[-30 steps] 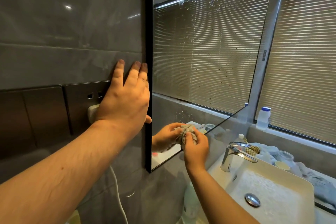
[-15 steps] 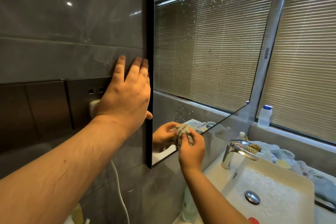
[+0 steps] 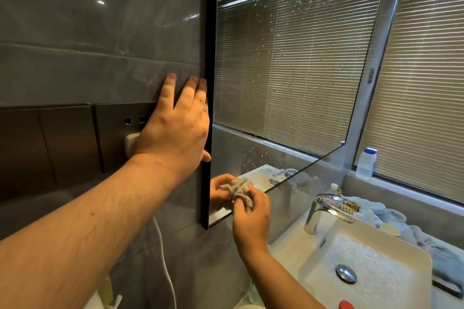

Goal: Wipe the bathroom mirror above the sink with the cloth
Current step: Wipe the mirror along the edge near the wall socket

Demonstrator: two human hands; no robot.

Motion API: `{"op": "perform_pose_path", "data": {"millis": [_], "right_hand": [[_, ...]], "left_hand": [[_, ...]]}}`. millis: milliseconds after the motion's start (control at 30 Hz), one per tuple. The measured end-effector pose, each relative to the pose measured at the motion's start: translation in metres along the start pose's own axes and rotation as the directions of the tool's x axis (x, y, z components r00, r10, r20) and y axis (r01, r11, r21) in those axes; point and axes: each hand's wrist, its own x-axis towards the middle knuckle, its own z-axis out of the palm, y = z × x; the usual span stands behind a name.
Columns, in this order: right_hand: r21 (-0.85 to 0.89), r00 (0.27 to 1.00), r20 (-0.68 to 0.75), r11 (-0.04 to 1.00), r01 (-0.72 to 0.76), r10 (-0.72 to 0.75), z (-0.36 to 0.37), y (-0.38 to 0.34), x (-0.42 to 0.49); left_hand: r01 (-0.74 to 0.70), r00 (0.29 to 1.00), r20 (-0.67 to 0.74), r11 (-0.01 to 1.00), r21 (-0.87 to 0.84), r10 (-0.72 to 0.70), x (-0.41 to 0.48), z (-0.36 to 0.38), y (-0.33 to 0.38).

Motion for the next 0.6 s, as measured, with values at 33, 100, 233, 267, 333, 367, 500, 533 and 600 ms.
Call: {"op": "perform_pose_path", "data": {"millis": [33, 100, 233, 267, 333, 367, 500, 533, 600], "right_hand": [[-0.004, 0.999, 0.026, 0.999, 0.039, -0.038, 0.001, -0.001, -0.007], [-0.025, 0.99, 0.087, 0.993, 0.112, -0.109, 0.001, -0.002, -0.022], [-0.017, 0.937, 0.286, 0.977, 0.215, -0.201, -0.009, -0.004, -0.038], [0.0, 0.92, 0.345, 0.98, 0.199, -0.187, -0.013, -0.008, -0.04], [0.022, 0.91, 0.405, 0.996, 0.082, -0.084, -0.021, -0.013, -0.04], [0.044, 0.918, 0.395, 0.999, 0.007, -0.024, -0.025, -0.017, -0.039], [0.125, 0.95, 0.292, 0.98, -0.156, 0.114, -0.04, -0.026, -0.006], [0.119, 0.95, 0.29, 0.98, -0.158, 0.118, -0.04, -0.027, 0.004], [0.081, 0.956, 0.25, 0.981, -0.175, 0.15, -0.038, -0.024, 0.018]], "left_hand": [[0.0, 1.0, 0.002, 1.0, 0.002, 0.0, 0.0, 0.0, 0.0], [0.002, 1.0, -0.001, 1.0, 0.006, -0.002, 0.0, 0.0, -0.001], [0.006, 1.0, -0.001, 1.0, 0.004, -0.006, 0.0, -0.001, -0.002], [0.008, 1.0, -0.002, 1.0, 0.003, -0.008, 0.0, -0.001, -0.002], [0.006, 1.0, 0.001, 1.0, -0.001, -0.006, -0.001, -0.002, -0.002], [0.006, 1.0, 0.001, 1.0, -0.002, -0.006, -0.001, -0.002, -0.001], [0.007, 1.0, 0.005, 1.0, 0.0, -0.007, -0.001, -0.001, -0.001], [0.008, 1.0, 0.006, 1.0, -0.002, -0.008, 0.0, -0.001, -0.001], [0.011, 1.0, 0.006, 1.0, -0.006, -0.011, 0.0, 0.0, -0.001]]}}
